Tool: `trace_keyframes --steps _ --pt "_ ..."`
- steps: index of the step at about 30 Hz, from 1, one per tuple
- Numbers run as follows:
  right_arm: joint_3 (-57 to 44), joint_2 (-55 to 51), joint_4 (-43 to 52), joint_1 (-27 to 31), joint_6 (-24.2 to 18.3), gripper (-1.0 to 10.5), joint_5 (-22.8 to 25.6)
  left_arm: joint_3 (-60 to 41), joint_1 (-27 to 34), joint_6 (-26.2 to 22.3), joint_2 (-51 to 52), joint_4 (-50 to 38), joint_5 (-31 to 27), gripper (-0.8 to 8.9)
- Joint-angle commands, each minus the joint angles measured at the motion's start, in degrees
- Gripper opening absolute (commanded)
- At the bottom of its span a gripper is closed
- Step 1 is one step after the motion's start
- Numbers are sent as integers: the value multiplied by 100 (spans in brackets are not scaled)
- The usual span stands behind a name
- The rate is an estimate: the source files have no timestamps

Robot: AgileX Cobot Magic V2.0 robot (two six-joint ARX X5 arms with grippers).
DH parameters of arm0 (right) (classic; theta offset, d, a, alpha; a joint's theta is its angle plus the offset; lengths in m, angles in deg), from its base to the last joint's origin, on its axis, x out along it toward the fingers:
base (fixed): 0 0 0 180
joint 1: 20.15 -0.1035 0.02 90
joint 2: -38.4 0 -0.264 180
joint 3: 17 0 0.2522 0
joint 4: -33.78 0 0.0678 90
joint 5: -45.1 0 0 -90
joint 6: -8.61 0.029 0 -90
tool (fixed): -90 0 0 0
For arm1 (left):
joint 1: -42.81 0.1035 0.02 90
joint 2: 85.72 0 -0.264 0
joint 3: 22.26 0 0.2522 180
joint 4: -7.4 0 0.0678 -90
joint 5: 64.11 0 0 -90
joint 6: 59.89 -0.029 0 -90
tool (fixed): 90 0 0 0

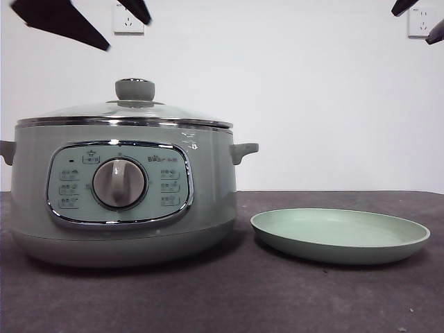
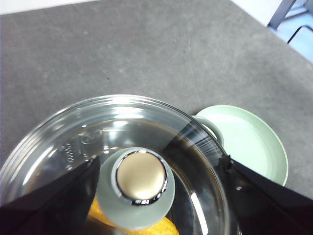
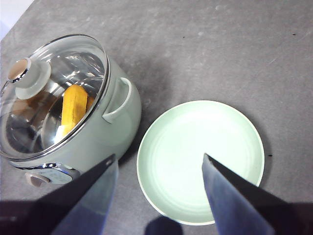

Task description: Take the corn out from the steamer,put the corn on the plate,close the lid

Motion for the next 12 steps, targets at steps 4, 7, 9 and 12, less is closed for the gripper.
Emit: trace_keyframes --steps 4,7,9,12 --pt "13 9 2 13 -7 288 13 57 -140 -63 -503 98 -278 409" --pt "13 9 2 13 -7 288 13 57 -157 -168 -671 155 -306 409" --pt "13 9 2 13 -7 288 13 57 -188 -197 -739 166 -319 409" --pt "13 9 2 13 -7 285 13 57 -219 -243 -741 170 -568 328"
